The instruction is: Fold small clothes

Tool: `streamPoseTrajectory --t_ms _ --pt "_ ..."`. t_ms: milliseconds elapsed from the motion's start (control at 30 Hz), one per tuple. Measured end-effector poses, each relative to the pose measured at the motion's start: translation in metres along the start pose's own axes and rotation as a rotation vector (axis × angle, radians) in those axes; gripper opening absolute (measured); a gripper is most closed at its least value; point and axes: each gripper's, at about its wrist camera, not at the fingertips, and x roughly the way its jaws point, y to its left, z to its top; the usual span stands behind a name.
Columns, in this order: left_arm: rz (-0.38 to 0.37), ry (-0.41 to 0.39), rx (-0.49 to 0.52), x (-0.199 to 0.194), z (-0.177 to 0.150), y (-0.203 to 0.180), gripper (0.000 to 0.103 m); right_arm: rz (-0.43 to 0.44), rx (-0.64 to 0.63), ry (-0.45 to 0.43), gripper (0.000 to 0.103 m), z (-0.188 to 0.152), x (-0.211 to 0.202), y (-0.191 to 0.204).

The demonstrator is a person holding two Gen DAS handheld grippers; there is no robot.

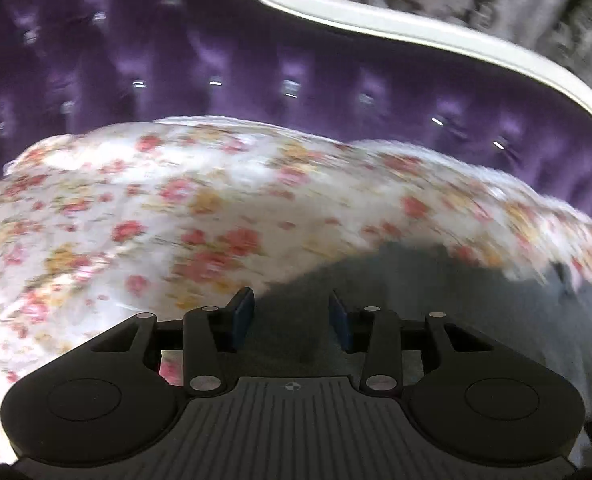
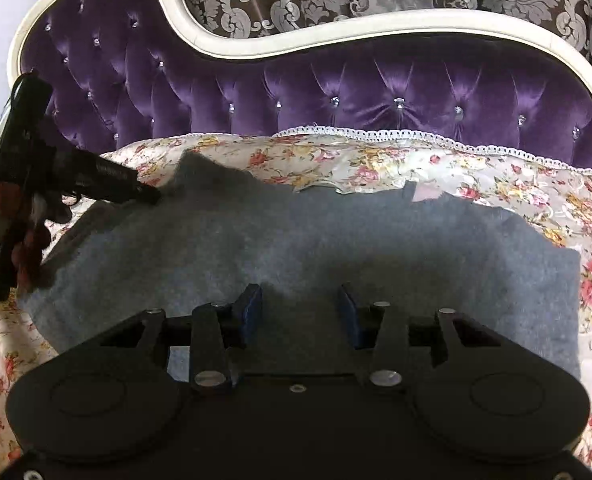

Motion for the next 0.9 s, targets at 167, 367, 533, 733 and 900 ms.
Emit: streamPoseTrajectory --t_ms 167,367,533,733,900 --pt "-0.063 -0.061 0.046 -0.043 -0.012 -0.011 0.04 -0.007 0.013 -0.022 0.053 0.003 -0.006 0.0" --pt "-0.174 -0.067 0.274 -0.075 -0.052 -0.058 0.042 0.021 -0.033 -0.046 0.057 0.006 -0.008 0.022" --pt "-0.164 -0.014 0.311 -0.058 -0.078 -0.053 0.044 -0.074 -0.097 0.042 0.063 0.003 0.025 0.018" --pt "-0.178 -0.006 0.284 -0.058 -0.078 -0.05 0.044 -0.09 0.008 0.013 0.067 0.011 0.017 0.003" --pt "-0.165 -0.021 0.281 -0.06 -0.081 -0.052 0.045 -0.07 -0.03 -0.007 0.069 0.023 0.025 0.018"
